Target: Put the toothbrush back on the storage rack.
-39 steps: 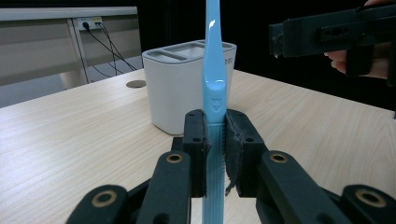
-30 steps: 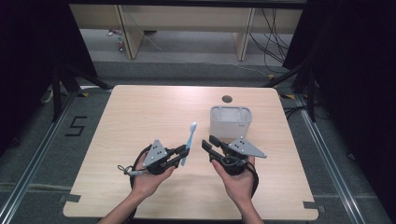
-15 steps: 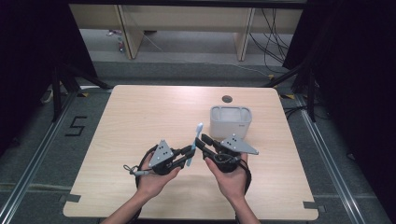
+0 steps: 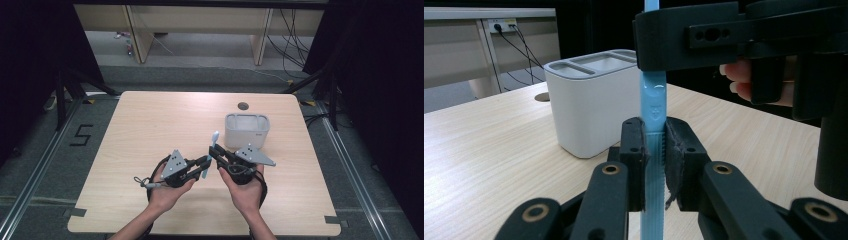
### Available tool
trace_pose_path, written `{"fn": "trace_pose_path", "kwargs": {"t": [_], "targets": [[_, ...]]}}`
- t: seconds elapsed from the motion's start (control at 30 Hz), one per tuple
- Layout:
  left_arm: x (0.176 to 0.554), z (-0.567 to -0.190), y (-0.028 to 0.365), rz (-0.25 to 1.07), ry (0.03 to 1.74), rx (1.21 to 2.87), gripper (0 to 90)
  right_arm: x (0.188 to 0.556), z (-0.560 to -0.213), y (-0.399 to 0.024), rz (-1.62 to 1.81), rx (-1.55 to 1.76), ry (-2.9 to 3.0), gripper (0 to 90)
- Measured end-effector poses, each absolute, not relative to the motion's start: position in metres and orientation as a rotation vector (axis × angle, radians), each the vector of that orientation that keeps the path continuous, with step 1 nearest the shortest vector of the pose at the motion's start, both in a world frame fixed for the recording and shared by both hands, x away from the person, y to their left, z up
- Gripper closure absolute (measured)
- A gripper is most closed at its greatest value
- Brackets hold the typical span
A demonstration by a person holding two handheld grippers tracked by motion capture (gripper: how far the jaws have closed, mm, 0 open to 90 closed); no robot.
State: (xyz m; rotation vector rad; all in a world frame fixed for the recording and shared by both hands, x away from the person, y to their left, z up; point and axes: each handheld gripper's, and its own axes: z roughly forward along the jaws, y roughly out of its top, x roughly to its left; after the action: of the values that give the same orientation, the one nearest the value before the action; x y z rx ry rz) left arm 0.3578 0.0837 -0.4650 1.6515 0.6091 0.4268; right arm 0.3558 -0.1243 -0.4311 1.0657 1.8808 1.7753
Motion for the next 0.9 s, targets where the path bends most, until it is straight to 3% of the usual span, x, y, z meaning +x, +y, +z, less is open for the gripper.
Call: {"fn": "trace_pose_path", "kwargs": {"t": [0.47, 0.7, 0.9], "targets": [[0.359, -0.465, 0.081, 0.402, 0.613, 1.656, 76.8, 0.355, -0.429, -0.121, 1.759, 1.027, 1.899, 86.0], [0.357, -0.469, 0.084, 0.435, 0.606, 1.705, 60.1, 0.356, -0.427, -0.125, 1.703, 1.009, 1.900, 86.1], [0.356, -0.475, 0.097, 0.454, 0.623, 1.705, 50.9, 0.356, -0.425, -0.131, 1.680, 1.022, 1.869, 86.1]]}}
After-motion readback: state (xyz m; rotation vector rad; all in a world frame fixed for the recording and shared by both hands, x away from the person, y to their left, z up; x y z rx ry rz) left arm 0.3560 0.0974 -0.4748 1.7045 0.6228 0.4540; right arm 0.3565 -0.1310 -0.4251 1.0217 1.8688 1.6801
